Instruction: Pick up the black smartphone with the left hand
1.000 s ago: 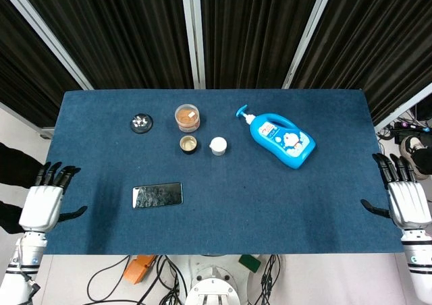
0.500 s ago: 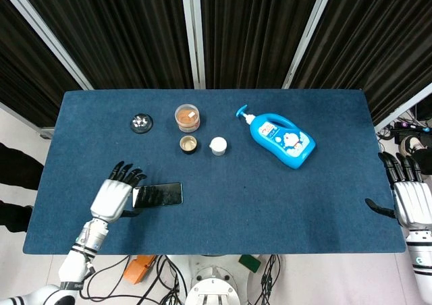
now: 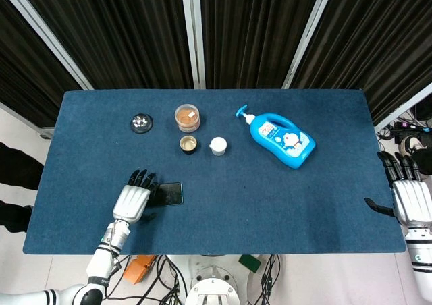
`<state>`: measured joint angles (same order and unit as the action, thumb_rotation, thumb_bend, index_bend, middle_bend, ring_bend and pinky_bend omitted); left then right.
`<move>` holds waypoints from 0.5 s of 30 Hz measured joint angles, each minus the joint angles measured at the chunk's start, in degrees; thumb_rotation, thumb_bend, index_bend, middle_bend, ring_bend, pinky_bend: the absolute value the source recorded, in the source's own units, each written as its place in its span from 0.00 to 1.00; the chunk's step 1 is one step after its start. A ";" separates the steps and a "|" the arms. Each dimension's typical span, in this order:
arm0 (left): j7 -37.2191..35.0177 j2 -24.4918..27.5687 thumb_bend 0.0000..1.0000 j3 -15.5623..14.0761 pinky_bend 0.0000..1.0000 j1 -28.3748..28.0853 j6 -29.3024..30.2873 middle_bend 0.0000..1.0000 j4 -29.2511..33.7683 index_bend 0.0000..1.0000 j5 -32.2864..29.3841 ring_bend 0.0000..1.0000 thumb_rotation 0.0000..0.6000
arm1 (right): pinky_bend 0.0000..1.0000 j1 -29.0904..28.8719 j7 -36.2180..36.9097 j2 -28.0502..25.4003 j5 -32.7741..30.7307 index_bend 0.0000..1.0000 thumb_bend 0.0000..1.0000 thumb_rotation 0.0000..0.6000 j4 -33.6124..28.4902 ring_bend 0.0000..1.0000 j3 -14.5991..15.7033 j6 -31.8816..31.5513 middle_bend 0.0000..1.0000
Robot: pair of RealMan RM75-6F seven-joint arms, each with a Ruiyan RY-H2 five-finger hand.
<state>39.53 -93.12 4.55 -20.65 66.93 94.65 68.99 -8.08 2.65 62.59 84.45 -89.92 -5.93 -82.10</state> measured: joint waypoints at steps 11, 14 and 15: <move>0.25 -1.74 0.19 -0.17 0.02 -0.83 0.87 0.08 -2.52 0.30 -2.82 0.00 1.00 | 0.05 0.04 0.39 0.26 -0.21 0.04 0.23 1.00 0.54 0.00 0.18 0.19 0.13; 0.04 -2.16 0.19 -0.22 0.02 -1.08 1.02 0.08 -3.27 0.30 -3.02 0.00 1.00 | 0.05 0.07 0.39 0.25 -0.26 0.04 0.23 1.00 0.52 0.00 0.20 0.19 0.13; 0.01 -2.27 0.19 -0.25 0.02 -1.17 1.01 0.08 -3.47 0.30 -3.15 0.00 1.00 | 0.05 0.09 0.39 0.24 -0.31 0.04 0.23 1.00 0.51 0.00 0.20 0.17 0.13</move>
<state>39.55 -95.39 4.30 -21.82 67.94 91.18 65.84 -7.98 3.04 62.83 84.14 -89.41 -5.74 -81.93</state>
